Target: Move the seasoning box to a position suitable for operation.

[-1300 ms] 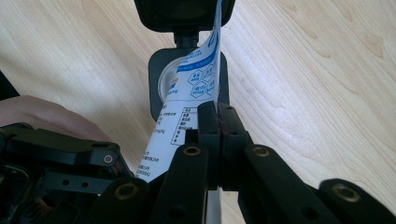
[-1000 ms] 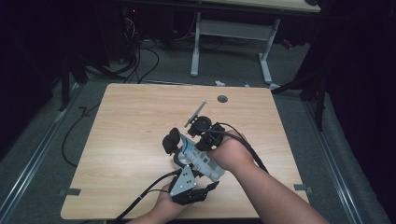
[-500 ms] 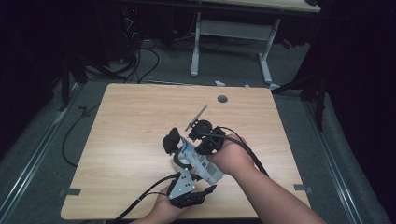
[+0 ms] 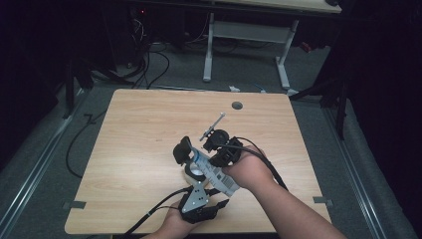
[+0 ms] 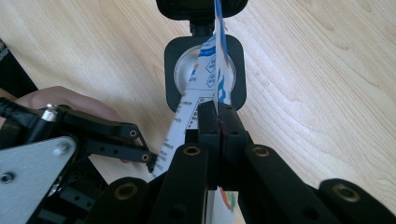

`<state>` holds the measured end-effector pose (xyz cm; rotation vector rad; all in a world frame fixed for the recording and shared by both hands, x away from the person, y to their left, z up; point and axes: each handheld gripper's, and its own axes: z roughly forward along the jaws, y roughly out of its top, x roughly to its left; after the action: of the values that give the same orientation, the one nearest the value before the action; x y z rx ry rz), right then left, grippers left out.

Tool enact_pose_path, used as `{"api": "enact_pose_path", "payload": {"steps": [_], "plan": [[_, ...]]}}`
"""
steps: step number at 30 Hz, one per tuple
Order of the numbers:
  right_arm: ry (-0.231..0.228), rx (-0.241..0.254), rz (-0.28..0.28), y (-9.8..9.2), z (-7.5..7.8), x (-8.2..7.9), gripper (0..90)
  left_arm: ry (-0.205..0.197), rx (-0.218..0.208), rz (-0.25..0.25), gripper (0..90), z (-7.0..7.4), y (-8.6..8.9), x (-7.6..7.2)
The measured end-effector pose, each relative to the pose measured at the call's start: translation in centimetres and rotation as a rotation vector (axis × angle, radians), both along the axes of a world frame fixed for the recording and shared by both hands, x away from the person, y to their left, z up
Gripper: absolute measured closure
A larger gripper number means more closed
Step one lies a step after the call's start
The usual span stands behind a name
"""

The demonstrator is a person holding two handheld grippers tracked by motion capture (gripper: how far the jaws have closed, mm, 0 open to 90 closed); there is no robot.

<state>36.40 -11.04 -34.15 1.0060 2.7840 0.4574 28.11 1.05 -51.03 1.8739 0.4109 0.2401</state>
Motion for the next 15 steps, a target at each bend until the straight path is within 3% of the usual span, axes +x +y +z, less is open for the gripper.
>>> {"api": "enact_pose_path", "payload": {"steps": [11,15], "plan": [[-0.004,0.01,-0.016,-0.51,-0.3,-0.03,90.0,0.003,0.005,-0.022,57.0,-0.15,-0.43,-0.39],[-0.008,0.017,-0.016,-0.34,-0.36,0.02,90.0,0.022,-0.003,-0.026,54.4,-0.08,-0.54,-0.25]]}}
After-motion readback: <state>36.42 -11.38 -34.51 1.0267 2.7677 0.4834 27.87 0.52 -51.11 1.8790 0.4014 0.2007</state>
